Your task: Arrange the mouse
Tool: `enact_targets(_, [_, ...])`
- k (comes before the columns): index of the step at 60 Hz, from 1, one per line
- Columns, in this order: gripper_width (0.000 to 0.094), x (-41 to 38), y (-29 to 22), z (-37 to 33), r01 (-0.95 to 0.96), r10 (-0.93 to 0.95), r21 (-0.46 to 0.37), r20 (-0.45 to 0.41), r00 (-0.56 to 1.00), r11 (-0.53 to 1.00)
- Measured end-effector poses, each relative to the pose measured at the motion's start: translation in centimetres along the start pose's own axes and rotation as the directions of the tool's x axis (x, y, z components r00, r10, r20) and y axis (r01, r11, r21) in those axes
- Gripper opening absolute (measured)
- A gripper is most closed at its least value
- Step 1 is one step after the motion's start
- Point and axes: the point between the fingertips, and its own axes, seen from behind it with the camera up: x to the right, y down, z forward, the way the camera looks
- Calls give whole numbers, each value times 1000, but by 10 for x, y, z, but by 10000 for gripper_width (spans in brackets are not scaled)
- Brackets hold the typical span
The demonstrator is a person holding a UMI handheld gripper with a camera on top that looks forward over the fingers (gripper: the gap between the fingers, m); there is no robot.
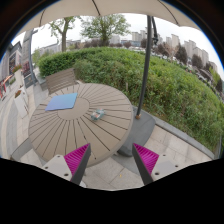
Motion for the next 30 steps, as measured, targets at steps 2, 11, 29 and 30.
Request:
enact_targets(2, [853,-15,16,-4,-9,9,8,7,1000,1000])
enact_targets(11, [856,-22,-1,17,7,-7,35,21,1000,999])
enact_targets(29, [854,-70,-30,88,33,-40,93,80,996,995])
enact_targets(30, [853,-71,-31,93,36,-43,92,78,996,995])
